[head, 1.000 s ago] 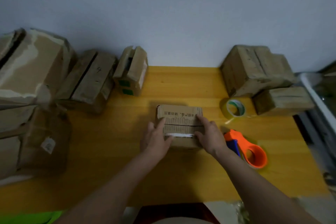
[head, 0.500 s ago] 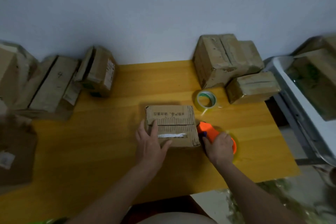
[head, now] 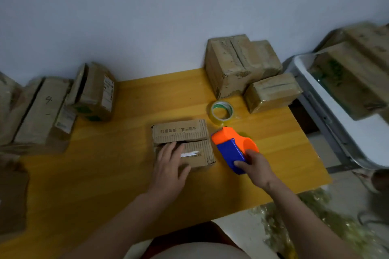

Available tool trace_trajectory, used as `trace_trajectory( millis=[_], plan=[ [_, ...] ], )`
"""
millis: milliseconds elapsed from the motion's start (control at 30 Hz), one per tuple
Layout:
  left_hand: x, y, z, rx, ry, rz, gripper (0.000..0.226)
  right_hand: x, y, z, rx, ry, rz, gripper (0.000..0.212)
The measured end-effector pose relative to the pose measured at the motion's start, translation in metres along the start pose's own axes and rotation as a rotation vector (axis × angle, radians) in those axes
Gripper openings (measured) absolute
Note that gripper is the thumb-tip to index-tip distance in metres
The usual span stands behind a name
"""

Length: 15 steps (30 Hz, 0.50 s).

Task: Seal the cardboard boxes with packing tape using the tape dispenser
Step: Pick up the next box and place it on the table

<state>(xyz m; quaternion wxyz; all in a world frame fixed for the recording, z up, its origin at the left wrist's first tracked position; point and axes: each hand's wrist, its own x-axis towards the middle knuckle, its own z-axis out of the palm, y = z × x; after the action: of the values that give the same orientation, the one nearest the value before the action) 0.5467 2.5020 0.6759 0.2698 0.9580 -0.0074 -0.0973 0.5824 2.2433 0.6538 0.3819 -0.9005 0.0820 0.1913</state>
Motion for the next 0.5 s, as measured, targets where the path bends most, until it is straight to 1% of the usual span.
trace_trajectory(
  millis=[33,67,100,133,167,233,300,333,367,433,500],
  plan=[
    [0.004,0.007,-0.01,-0.075,0.105,0.006,0.06,-0.004,-0.007,-0.011,0.097,-0.046,-0.044,0.03],
    [0.011,0.015,-0.02,-0.129,0.195,0.026,0.058,-0.009,-0.015,-0.023,0.168,-0.102,-0.091,0.024],
    [0.018,0.024,-0.032,-0.165,0.246,0.042,0.055,-0.013,-0.024,-0.034,0.205,-0.167,-0.144,0.016],
    [0.027,0.034,-0.045,-0.197,0.242,0.035,0.053,-0.016,-0.031,-0.044,0.214,-0.228,-0.193,0.011],
    [0.036,0.042,-0.057,-0.238,0.187,0.008,0.05,-0.018,-0.038,-0.053,0.211,-0.279,-0.234,0.011],
    [0.052,0.055,-0.075,-0.386,-0.047,-0.081,0.042,-0.02,-0.049,-0.068,0.185,-0.335,-0.296,0.013],
    [0.059,0.062,-0.086,-0.559,-0.263,-0.102,0.033,-0.022,-0.06,-0.078,0.176,-0.371,-0.323,0.016],
    [0.057,0.064,-0.089,-0.62,-0.314,-0.099,0.028,-0.023,-0.064,-0.081,0.177,-0.394,-0.32,0.018],
    [0.054,0.065,-0.092,-0.678,-0.332,-0.101,0.026,-0.024,-0.069,-0.083,0.171,-0.414,-0.307,0.02],
    [0.048,0.064,-0.095,-0.789,-0.33,-0.128,0.024,-0.027,-0.075,-0.085,0.156,-0.445,-0.285,0.021],
    [0.044,0.058,-0.094,-0.804,-0.316,-0.151,0.02,-0.03,-0.081,-0.084,0.181,-0.465,-0.254,0.018]
  ],
)
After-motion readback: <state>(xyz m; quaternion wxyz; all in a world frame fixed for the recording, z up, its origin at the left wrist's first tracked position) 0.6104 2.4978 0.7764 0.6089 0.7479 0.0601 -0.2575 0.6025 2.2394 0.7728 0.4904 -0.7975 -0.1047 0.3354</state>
